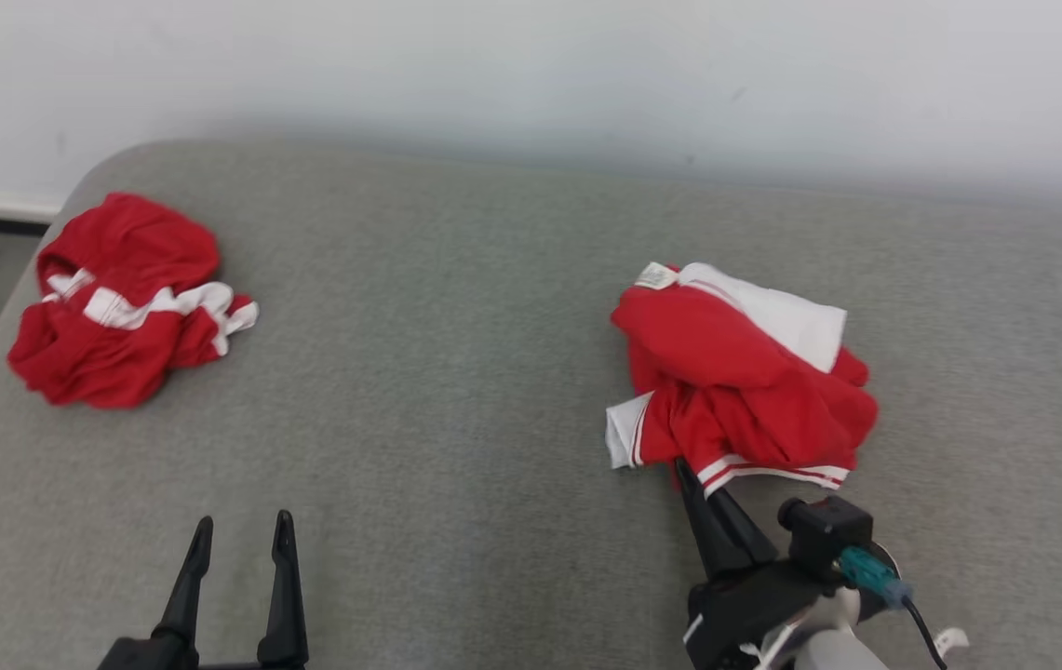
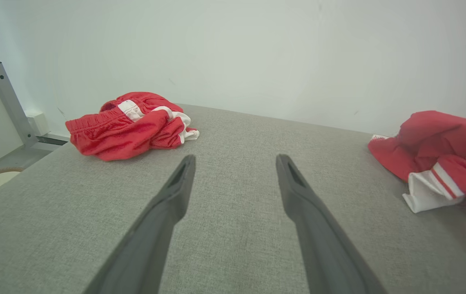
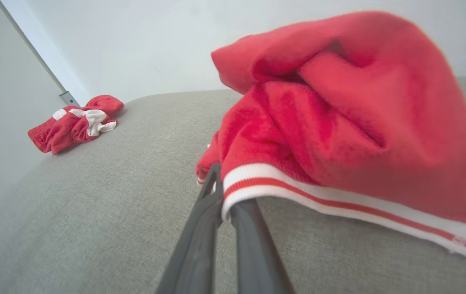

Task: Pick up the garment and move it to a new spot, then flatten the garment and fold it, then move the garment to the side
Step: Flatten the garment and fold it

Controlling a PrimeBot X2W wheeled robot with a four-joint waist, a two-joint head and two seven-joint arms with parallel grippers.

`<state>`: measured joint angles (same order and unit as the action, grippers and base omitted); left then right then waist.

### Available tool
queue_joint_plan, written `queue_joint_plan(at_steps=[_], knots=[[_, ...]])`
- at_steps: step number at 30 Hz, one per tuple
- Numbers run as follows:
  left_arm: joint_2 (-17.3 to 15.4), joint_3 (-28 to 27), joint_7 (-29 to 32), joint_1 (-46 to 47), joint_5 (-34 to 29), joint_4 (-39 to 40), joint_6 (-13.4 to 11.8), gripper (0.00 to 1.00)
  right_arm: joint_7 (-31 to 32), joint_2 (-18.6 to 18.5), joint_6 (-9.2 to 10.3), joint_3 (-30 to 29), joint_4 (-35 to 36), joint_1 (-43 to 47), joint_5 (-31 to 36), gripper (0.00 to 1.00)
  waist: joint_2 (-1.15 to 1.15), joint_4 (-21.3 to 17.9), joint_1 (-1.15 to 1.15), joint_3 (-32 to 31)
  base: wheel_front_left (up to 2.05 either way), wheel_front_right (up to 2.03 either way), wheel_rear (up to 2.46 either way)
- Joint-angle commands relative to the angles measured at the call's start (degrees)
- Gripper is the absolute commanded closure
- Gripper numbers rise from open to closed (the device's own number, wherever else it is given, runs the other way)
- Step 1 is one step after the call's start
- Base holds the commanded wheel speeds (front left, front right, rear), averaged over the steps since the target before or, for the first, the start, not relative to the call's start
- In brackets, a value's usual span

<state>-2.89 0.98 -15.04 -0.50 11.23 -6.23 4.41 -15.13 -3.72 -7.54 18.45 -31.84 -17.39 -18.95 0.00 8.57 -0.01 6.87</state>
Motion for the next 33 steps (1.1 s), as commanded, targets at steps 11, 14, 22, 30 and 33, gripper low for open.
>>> queue_joint_plan(at_steps=[11, 14, 22, 30, 33], knots=[[0.0, -0.4, -0.2, -2.5, 1.2, 0.2, -0.2, 0.00, 0.0, -5.2, 0.10, 2.1, 11.8, 13.1, -1.1, 1.00, 0.00, -9.3, 0.01, -4.8, 0.00, 0.00, 0.00], [0.0, -0.3, -0.2, -2.9, 1.4, 0.1, -0.1, 0.00, 0.0, -6.4, 0.10, 1.2, 13.0, 16.7, -1.6, 1.00, 0.00, -10.3, 0.01, -4.7, 0.00, 0.00, 0.00], [0.0, 0.2, -0.2, -2.6, 2.0, 0.3, -0.3, 0.00, 0.7, -9.9, 0.10, -4.8, 13.5, 24.3, -0.6, 1.00, 0.00, -11.7, 0.01, -3.7, 0.00, 0.00, 0.00], [0.0, 0.7, -0.2, -1.1, 2.2, 0.1, -0.2, 0.00, 3.4, -10.4, 0.10, -9.9, 12.7, 24.2, 1.5, 0.78, 0.00, -12.1, 0.01, -2.4, 0.00, 0.00, 0.00], [0.0, 0.8, -0.2, -0.8, 2.5, -0.2, -0.1, 0.00, 3.0, -9.5, 0.10, -11.1, 13.7, 23.5, 3.4, 0.00, 0.00, -11.8, 0.01, -2.6, 0.00, 0.00, 0.00]])
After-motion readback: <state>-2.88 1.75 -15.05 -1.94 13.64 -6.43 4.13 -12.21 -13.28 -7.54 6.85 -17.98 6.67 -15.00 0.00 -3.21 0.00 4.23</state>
